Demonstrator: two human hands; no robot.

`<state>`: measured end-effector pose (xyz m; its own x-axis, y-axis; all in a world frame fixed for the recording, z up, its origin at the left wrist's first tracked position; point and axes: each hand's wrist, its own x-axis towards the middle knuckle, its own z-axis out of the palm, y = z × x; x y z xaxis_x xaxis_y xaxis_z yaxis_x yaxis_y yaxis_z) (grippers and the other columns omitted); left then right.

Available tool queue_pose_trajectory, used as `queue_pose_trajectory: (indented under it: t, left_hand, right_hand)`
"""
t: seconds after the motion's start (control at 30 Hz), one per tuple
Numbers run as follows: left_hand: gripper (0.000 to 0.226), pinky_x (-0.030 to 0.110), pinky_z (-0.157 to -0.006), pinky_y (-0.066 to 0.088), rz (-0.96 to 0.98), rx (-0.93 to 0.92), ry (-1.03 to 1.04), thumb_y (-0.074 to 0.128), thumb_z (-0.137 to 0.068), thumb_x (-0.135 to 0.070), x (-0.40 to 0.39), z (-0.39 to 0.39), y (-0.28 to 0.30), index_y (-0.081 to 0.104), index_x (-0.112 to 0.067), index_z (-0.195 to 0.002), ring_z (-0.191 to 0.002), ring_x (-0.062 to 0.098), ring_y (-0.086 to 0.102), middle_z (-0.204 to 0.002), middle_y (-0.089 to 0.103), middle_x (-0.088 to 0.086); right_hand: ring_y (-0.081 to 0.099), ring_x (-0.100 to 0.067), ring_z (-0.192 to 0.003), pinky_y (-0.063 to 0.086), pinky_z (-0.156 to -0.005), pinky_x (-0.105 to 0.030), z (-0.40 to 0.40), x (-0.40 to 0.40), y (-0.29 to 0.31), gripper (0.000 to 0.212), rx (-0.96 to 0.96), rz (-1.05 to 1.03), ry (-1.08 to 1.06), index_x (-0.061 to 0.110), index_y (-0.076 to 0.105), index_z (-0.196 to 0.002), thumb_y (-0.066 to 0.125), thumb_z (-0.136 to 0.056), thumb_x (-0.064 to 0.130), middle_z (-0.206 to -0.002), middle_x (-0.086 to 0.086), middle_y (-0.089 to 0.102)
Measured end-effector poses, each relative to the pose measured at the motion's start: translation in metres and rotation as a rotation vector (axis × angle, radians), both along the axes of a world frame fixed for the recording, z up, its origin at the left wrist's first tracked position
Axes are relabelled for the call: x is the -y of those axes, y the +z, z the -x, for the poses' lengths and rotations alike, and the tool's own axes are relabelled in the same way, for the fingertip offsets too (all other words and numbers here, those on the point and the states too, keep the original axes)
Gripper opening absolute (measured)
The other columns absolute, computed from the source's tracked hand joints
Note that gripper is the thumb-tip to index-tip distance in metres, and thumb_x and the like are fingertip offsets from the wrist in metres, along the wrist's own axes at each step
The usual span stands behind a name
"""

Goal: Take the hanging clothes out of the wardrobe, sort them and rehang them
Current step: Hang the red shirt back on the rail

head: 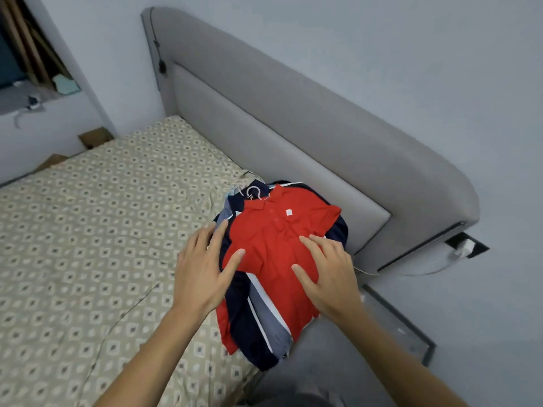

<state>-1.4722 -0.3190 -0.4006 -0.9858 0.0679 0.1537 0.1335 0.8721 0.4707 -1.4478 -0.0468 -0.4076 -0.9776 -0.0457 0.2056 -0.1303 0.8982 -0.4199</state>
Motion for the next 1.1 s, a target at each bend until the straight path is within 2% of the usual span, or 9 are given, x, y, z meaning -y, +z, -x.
queue_pose_trajectory:
  t: [0.13, 0.3, 0.43, 0.53, 0.67, 0.83, 0.97, 1.1]
  left_hand:
    - [0.073, 0.043, -0.106, 0.047, 0.008, 0.048, 0.048, 0.027, -0.101, -0.073, -0.001, 0.040, -0.024, 0.032, -0.032, -0.161, -0.140, 0.017, 0.042, -0.148, 0.048, -0.005]
    - [0.074, 0.047, -0.100, 0.050, 0.021, 0.146, 0.106, 0.026, -0.100, -0.074, -0.019, 0.112, -0.066, 0.037, -0.030, -0.158, -0.136, 0.020, 0.046, -0.144, 0.052, -0.004]
    - [0.081, 0.049, -0.103, 0.048, 0.061, 0.332, 0.193, 0.021, -0.096, -0.078, -0.039, 0.184, -0.108, 0.036, -0.027, -0.158, -0.137, 0.025, 0.044, -0.145, 0.052, 0.003]
    - [0.086, 0.050, -0.102, 0.046, 0.063, 0.467, 0.260, 0.019, -0.092, -0.080, -0.053, 0.236, -0.145, 0.038, -0.026, -0.156, -0.136, 0.030, 0.044, -0.145, 0.051, 0.008]
    - [0.070, 0.052, -0.110, 0.042, 0.051, 0.621, 0.294, 0.035, -0.102, -0.068, -0.074, 0.294, -0.208, 0.033, -0.027, -0.159, -0.144, 0.032, 0.039, -0.154, 0.044, 0.010]
    - [0.067, 0.057, -0.113, 0.038, -0.075, 0.799, 0.373, 0.046, -0.102, -0.063, -0.079, 0.324, -0.282, 0.040, -0.023, -0.155, -0.146, 0.038, 0.037, -0.155, 0.043, 0.015]
    - [0.065, 0.058, -0.110, 0.040, -0.018, 0.871, 0.413, 0.046, -0.104, -0.059, -0.084, 0.329, -0.310, 0.041, -0.017, -0.153, -0.142, 0.041, 0.037, -0.152, 0.044, 0.018]
    - [0.053, 0.054, -0.103, 0.043, 0.000, 0.821, 0.427, 0.047, -0.104, -0.057, -0.089, 0.332, -0.315, 0.055, -0.011, -0.129, -0.132, 0.038, 0.045, -0.137, 0.054, 0.016]
  right_hand:
    - [0.045, -0.018, -0.133, 0.039, -0.106, -0.037, 0.066, -0.006, -0.022, 0.058, 0.030, -0.044, 0.057, 0.028, 0.054, -0.148, 0.060, -0.096, 0.054, -0.145, 0.004, 0.054]
    - [0.049, -0.024, -0.128, 0.048, -0.098, -0.044, 0.183, -0.027, -0.063, 0.064, 0.081, -0.093, 0.122, 0.025, 0.053, -0.148, 0.057, -0.093, 0.057, -0.143, 0.001, 0.055]
    - [0.052, -0.032, -0.124, 0.049, -0.097, -0.051, 0.291, -0.042, -0.111, 0.069, 0.203, -0.144, 0.153, 0.024, 0.054, -0.146, 0.052, -0.089, 0.062, -0.137, -0.003, 0.058]
    - [0.052, -0.039, -0.124, 0.047, -0.098, -0.052, 0.356, -0.049, -0.152, 0.068, 0.308, -0.189, 0.202, 0.022, 0.052, -0.148, 0.059, -0.091, 0.059, -0.137, -0.010, 0.058]
    - [0.049, -0.041, -0.130, 0.044, -0.103, -0.052, 0.425, -0.059, -0.206, 0.069, 0.401, -0.239, 0.236, 0.022, 0.048, -0.150, 0.063, -0.093, 0.056, -0.143, -0.014, 0.056]
    - [0.041, -0.037, -0.140, 0.038, -0.110, -0.053, 0.465, -0.066, -0.263, 0.076, 0.573, -0.290, 0.276, 0.023, 0.040, -0.154, 0.059, -0.092, 0.064, -0.149, -0.014, 0.051]
    - [0.042, -0.036, -0.137, 0.036, -0.109, -0.051, 0.469, -0.057, -0.282, 0.074, 0.565, -0.264, 0.352, 0.022, 0.043, -0.150, 0.062, -0.091, 0.062, -0.142, -0.013, 0.054]
    - [0.050, -0.033, -0.128, 0.036, -0.105, -0.051, 0.471, -0.054, -0.284, 0.058, 0.561, -0.182, 0.382, 0.023, 0.049, -0.134, 0.065, -0.090, 0.058, -0.135, -0.007, 0.058]
